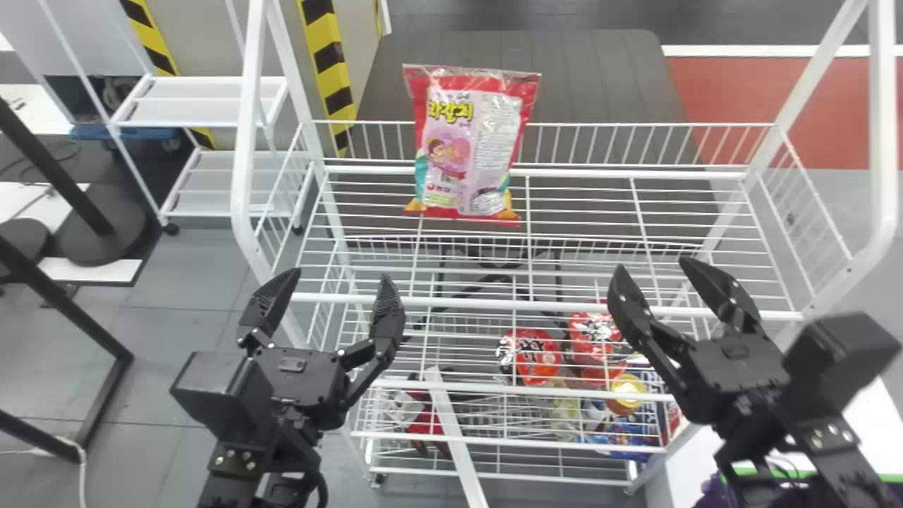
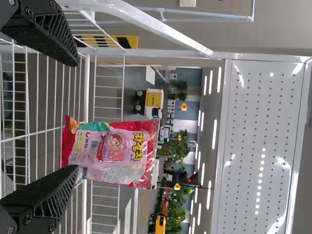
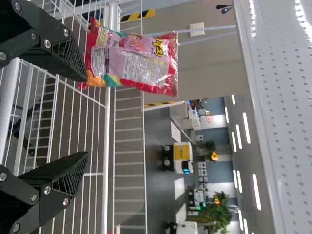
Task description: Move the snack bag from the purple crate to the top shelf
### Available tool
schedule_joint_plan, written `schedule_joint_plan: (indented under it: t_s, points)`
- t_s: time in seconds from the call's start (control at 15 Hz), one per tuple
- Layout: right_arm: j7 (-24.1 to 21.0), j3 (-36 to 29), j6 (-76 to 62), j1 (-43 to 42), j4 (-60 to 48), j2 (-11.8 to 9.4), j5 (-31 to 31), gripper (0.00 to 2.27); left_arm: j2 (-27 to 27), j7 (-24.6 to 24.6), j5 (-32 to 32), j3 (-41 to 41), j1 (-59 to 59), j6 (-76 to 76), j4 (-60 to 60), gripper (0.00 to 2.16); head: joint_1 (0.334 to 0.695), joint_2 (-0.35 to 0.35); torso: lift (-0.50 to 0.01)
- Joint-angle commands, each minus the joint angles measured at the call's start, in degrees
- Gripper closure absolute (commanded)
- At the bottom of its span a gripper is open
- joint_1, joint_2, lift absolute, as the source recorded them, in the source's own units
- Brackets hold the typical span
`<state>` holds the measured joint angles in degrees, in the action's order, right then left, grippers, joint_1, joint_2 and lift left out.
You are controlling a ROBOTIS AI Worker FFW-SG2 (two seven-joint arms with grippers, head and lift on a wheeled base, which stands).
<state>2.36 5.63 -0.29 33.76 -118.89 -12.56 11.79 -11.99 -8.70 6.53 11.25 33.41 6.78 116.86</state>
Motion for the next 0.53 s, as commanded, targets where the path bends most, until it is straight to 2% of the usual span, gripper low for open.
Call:
schedule_joint_plan:
  t_s: [0.0,0.2,0.47]
  points:
    - [0.45,-1.50,-4.32,4.21,0.07,-0.53,-0.02,0.36,0.30,-0.09,0.15,0.00,-0.01,-0.24,-0.15,0.06,0.695,-0.009,0.002]
    - [1.15,-2.91,-6.78,7.46,0.86,-1.50,-0.19,0.36,0.83,0.08,0.33,0.09,-0.63,-1.82,-0.06,0.07,0.695,-0.034,0.002]
    - [1.07,-3.52,-12.05,8.96,4.72,-2.46,-0.19,0.36,1.44,0.17,3.67,1.23,-7.13,-10.78,0.03,0.09,0.695,-0.061,0.002]
